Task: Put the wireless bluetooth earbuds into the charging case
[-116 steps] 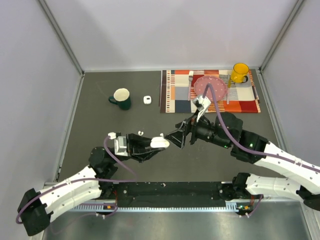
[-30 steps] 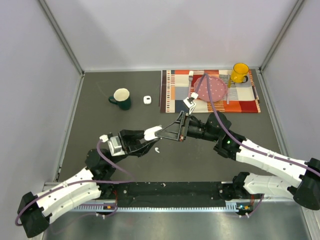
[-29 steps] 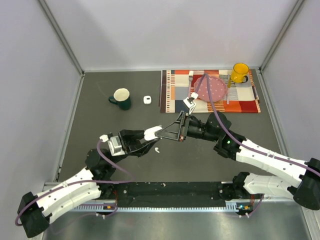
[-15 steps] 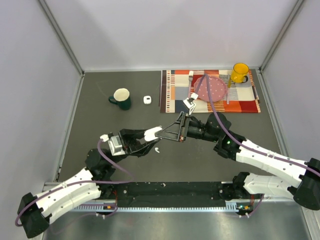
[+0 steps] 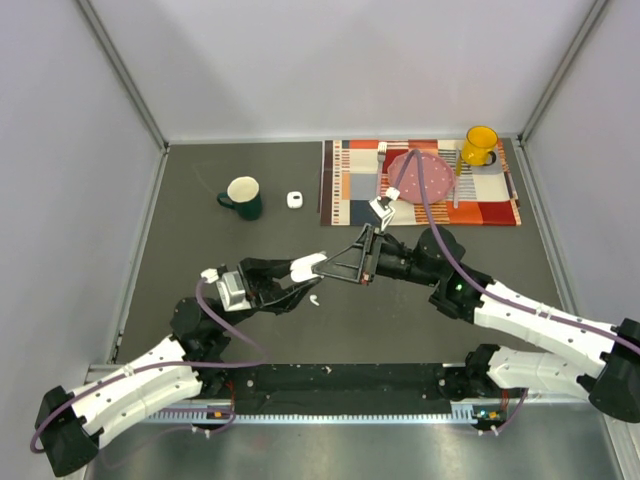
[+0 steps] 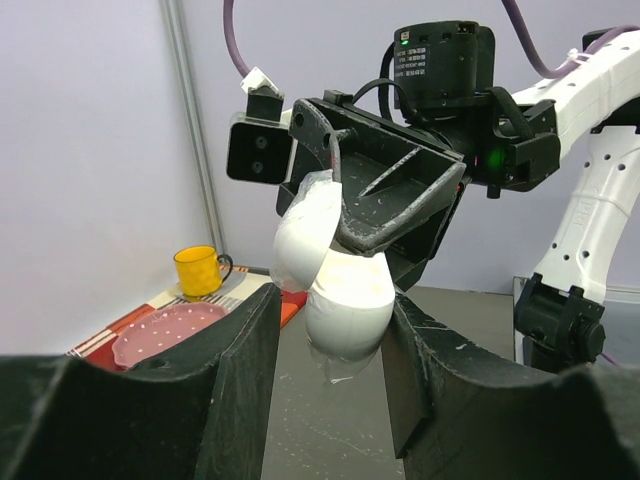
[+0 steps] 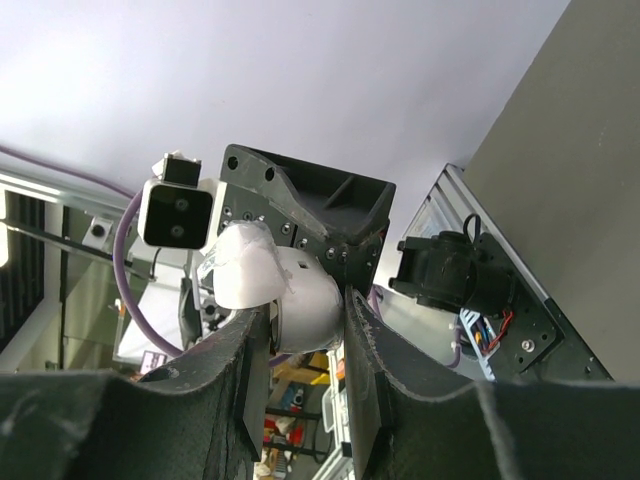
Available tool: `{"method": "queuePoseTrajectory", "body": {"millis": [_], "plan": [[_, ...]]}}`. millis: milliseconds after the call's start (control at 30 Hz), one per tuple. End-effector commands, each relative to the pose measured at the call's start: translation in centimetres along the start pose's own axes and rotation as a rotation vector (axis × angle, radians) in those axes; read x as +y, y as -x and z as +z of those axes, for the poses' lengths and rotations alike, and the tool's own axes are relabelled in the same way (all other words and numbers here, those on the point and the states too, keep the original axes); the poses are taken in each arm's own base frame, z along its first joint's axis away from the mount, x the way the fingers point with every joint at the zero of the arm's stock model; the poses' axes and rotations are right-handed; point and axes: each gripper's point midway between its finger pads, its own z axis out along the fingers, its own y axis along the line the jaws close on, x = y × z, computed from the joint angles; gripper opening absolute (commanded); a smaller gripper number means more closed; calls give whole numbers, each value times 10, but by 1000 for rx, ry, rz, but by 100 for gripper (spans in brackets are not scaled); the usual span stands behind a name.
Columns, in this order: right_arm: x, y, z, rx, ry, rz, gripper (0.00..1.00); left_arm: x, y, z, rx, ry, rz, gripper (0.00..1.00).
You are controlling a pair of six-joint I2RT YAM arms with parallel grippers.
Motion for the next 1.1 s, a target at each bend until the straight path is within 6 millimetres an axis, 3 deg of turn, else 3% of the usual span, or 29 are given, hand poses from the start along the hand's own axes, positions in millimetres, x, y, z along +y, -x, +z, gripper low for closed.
{"method": "queuePoseTrajectory", "body": {"millis": [0,300,900,1000,1067], "plan": [[23,7,-7,-39,76,-18,0,2,12,1,-36,7,23,49],[17,4,-3,-15,71,8,0,0,12,7,-35,-16,38,30],[5,1,1,-6,36,30,0,1,17,9,-62,-9,27,39],[9,3,0,-12,50,25,0,1,16,9,-62,-12,27,37],[8,2,0,-11,42,28,0,0,16,9,-63,-14,31,30]]}}
